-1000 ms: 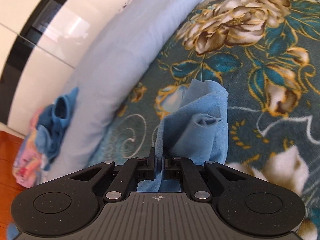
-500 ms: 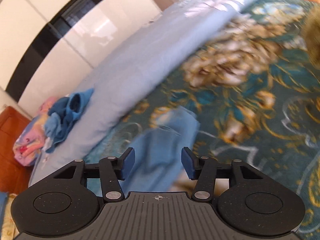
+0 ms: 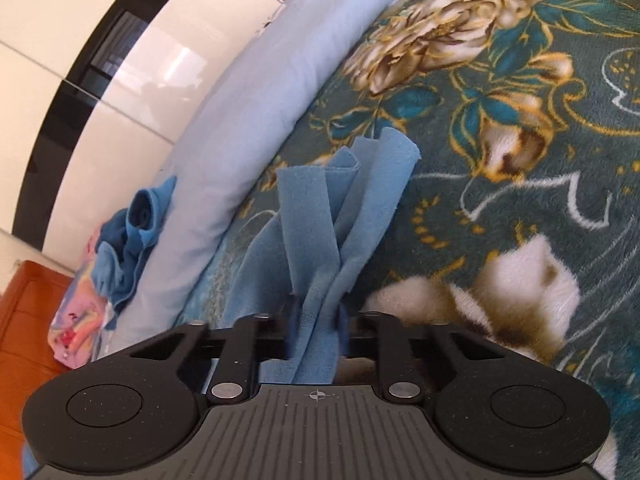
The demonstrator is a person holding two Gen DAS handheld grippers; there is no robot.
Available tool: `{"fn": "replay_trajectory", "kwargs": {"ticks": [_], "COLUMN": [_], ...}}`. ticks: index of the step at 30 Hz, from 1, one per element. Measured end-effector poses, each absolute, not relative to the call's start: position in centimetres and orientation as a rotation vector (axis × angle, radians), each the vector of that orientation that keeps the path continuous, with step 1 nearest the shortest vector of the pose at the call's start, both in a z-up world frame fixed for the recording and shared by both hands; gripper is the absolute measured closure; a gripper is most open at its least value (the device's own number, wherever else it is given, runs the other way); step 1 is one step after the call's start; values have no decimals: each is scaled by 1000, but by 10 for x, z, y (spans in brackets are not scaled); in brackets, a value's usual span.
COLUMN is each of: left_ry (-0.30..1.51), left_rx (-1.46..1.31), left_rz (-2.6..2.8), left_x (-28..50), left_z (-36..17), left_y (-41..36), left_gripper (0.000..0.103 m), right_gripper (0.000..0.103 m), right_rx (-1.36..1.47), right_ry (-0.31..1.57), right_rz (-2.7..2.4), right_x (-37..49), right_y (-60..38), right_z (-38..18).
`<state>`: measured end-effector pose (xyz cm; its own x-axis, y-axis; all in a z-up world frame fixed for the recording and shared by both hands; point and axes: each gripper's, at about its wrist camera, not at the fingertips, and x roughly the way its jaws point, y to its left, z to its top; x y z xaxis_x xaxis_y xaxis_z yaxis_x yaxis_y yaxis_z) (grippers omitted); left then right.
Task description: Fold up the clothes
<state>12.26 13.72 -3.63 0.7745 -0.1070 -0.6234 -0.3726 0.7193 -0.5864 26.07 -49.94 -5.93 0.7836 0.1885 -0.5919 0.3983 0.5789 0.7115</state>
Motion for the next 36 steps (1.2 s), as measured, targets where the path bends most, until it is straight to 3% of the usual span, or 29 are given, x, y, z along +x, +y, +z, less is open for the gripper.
{"fn": "replay_trajectory", "kwargs": {"ticks": [9,11,12,13,20,28,36], "left_ry": [582,575,578,582,575,496,631], "left_rx": [-914,-902,-897,-893,-966,-883,-912], "left_rz": [216,237,252,266,261,237,324], "left_x": [132,134,136,138,125,70,32], "left_z": [-49,-50,-50,-49,-32,12,-25], "left_y": [136,134,133,133,149,196,224], "left_gripper": [50,58,66,81,90,92,91], "right_gripper": [96,96,96,96,97,97,97], "right_rx": [975,971,965,953,913,882,898], "right_ry": [598,580,576,575,585,586,704], "right_rz": [-113,-108,-110,-113,-124,-95,-142], "right_x": [229,221,216,210,167,98,51], "right_y": [-492,-489,-487,-485,-471,-446,-433], "right_z": [-37,-30,-27,-24,-12,-11,-43]}}
